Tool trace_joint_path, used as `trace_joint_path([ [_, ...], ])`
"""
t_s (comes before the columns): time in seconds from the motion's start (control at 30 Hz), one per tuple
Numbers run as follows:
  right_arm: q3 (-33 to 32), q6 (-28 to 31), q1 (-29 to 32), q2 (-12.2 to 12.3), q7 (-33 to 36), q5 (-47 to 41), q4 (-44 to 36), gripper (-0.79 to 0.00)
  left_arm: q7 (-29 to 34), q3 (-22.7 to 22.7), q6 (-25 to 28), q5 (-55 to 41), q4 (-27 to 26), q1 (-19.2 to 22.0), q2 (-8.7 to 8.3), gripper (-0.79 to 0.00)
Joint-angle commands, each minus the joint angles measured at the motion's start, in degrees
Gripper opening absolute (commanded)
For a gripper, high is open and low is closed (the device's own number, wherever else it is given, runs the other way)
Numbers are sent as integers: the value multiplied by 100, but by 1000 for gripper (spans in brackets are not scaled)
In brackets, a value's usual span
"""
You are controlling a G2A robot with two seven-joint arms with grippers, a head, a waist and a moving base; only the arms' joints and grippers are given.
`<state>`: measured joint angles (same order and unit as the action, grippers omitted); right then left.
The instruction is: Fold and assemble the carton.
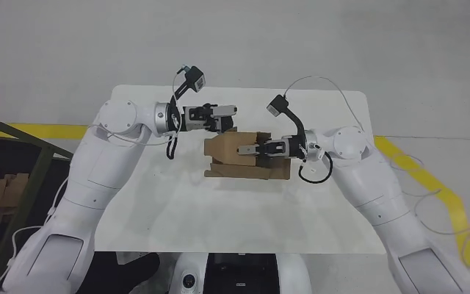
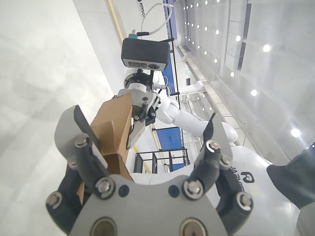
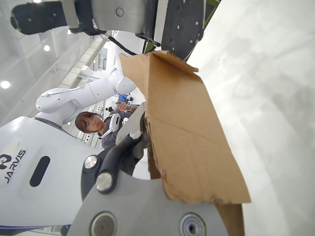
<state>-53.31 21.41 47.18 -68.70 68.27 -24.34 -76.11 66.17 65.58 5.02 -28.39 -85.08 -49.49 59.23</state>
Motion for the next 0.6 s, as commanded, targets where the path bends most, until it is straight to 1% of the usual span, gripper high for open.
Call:
trace_joint_path([
  [0.0, -54, 11, -2, 8, -46, 0, 22, -785, -30, 37, 6, 16, 7, -25, -7, 0],
  [0.33, -536, -82, 65, 118, -333, 140, 113, -785, -14, 272, -46, -67, -75, -258, -62, 0],
  [0.57, -712, -183, 168, 168, -455, 226, -39, -785, 62, 200, -172, -66, -56, -215, -54, 0],
])
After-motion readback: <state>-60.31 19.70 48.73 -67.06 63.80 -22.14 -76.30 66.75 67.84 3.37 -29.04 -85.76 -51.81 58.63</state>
